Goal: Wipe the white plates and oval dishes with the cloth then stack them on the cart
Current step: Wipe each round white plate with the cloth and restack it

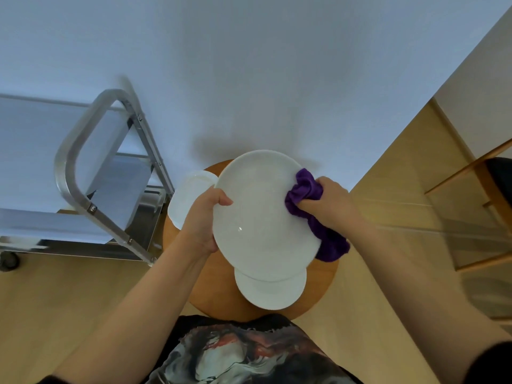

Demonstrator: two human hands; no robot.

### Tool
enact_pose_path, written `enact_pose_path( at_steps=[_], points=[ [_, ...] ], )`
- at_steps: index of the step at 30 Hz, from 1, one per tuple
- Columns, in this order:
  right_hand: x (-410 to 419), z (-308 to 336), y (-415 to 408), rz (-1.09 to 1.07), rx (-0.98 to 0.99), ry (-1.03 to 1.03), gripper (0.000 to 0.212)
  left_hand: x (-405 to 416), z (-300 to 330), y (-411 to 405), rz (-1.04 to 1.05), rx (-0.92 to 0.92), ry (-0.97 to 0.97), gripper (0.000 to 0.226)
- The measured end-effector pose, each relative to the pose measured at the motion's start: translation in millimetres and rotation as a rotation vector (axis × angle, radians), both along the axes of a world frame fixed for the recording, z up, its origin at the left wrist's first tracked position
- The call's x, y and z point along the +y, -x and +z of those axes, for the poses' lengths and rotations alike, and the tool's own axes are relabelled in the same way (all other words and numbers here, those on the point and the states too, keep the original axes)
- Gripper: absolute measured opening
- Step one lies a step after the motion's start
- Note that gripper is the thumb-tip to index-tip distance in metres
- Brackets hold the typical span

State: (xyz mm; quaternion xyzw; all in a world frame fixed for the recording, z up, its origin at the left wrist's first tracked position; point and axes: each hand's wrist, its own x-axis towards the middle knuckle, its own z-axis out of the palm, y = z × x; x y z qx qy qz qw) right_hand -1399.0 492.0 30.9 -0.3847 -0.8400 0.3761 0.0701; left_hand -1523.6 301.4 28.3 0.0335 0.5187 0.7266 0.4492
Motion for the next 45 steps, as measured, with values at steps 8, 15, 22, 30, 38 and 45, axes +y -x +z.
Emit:
enact_pose_path(
  at_steps=[8,15,22,30,38,45],
  points=[
    [-45.6,-37.5,-10.6,-0.365,0.231,0.475,0.032,5.6,1.7,-3.5,0.121,0.026,-0.017,0.04],
    [-20.2,-22.2,-13.3,-0.367,0.227,0.449,0.026,1.7,2.2,0.4,-0.003,-0.008,-0.076,0.028],
    [-11.7,9.2,-10.1,0.008,-0.056,-0.017,0.025,9.0,16.3,43.8,-0.287,-0.033,0.309,0.023],
    [-8.4,9.6,-17.0,-0.102,-0.006,-0.012,0.03,12.1,3.3,20.9,-0.069,-0.107,0.301,0.038],
    [-58.8,-30.0,-22.5,-0.467,0.3,0.528,0.05,27.0,-1.7,-2.1,0.272,-0.151,0.167,0.007],
    [-58.7,-31.1,-24.8,-0.638,0.434,0.597,0.04,12.8,-0.7,-9.0,-0.004,0.052,-0.072,0.029]
  ],
)
